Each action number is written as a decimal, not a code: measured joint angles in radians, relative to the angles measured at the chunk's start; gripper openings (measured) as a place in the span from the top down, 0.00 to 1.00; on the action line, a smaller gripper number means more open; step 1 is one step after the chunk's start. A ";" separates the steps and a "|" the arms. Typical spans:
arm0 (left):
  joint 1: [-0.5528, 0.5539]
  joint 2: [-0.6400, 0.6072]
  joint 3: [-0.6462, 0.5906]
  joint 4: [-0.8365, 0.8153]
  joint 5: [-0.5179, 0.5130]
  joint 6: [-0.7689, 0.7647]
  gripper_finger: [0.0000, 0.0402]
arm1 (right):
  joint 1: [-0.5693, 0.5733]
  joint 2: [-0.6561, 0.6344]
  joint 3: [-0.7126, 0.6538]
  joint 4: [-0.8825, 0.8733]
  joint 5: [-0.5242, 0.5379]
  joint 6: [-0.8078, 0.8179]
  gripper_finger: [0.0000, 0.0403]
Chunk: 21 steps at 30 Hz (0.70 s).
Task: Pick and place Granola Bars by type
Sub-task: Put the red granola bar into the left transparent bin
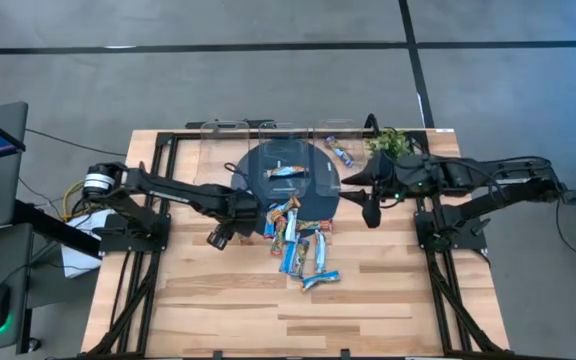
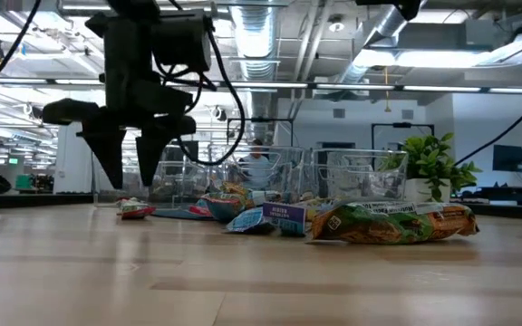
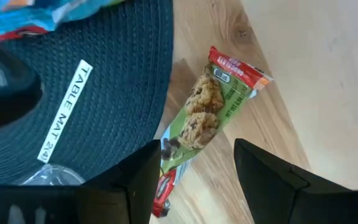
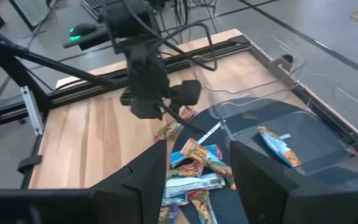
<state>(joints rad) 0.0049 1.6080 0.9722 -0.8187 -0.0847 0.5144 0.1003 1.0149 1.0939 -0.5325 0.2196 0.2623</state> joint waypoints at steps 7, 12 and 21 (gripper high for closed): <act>0.000 0.015 0.000 0.032 0.016 -0.007 0.50 | 0.040 0.000 0.000 0.002 0.071 0.002 0.62; 0.000 0.015 -0.008 0.085 0.009 -0.025 0.50 | 0.052 0.000 0.000 0.002 0.095 0.002 0.64; 0.000 0.015 -0.028 0.080 0.020 -0.024 0.50 | 0.054 0.000 0.000 0.002 0.097 0.011 0.67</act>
<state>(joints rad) 0.0051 1.6234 0.9443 -0.7384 -0.0647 0.4908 0.1548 1.0149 1.0935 -0.5301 0.3164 0.2729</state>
